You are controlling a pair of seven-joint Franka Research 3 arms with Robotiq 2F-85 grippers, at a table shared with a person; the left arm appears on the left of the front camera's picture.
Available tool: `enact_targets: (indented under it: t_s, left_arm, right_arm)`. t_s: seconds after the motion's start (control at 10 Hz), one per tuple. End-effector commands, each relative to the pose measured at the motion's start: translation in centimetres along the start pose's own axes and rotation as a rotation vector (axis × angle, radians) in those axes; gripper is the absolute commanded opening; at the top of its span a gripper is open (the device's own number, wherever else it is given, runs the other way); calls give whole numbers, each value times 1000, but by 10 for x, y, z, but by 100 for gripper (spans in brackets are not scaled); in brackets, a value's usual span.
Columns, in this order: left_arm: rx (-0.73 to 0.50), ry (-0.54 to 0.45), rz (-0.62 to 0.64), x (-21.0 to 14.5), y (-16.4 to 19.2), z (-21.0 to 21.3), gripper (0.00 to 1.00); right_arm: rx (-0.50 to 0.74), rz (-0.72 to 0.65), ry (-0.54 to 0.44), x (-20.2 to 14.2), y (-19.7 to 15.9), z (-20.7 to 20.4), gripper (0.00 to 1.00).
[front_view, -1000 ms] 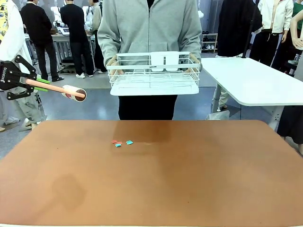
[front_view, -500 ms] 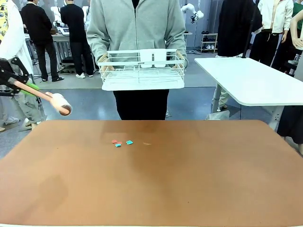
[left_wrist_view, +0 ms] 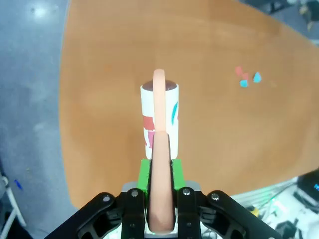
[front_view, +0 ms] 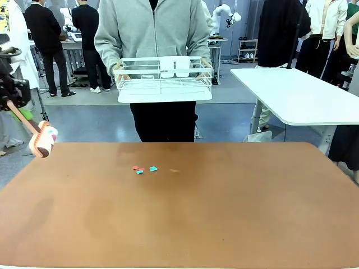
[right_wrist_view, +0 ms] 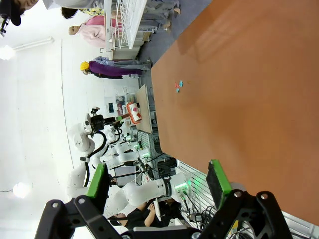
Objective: Clean the table.
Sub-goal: Clean the table with the Lint Roller when the human lifts the Dish drying rack.
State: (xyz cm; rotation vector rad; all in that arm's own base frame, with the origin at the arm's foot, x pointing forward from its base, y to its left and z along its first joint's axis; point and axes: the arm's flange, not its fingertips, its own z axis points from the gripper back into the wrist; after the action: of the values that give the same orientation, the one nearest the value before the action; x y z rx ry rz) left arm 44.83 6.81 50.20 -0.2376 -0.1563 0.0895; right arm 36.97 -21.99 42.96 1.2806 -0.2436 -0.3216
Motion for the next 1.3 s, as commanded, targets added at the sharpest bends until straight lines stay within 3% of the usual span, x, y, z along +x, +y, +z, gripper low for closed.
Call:
enact_targets:
  t_s: [0.0, 0.1, 0.6, 0.9, 1.2]
  left_arm:
    - [-162, 39, -23, 11, 7, 5, 21]
    - [0, 0, 0, 0, 0, 0, 21]
    - [-24, 9, -14, 6, 1, -2, 21]
    - [-70, 83, -82, 66, -11, -30, 21]
    - [-147, 146, -90, 92, -23, -67, 21]
  right_arm:
    - [10, 7, -1, -1, 4, 1, 100]
    - [10, 7, -1, -1, 4, 1, 100]
    - [10, 7, -1, -1, 4, 1, 100]
    - [10, 7, -1, -1, 4, 1, 100]
    - [10, 7, -1, -1, 4, 1, 100]
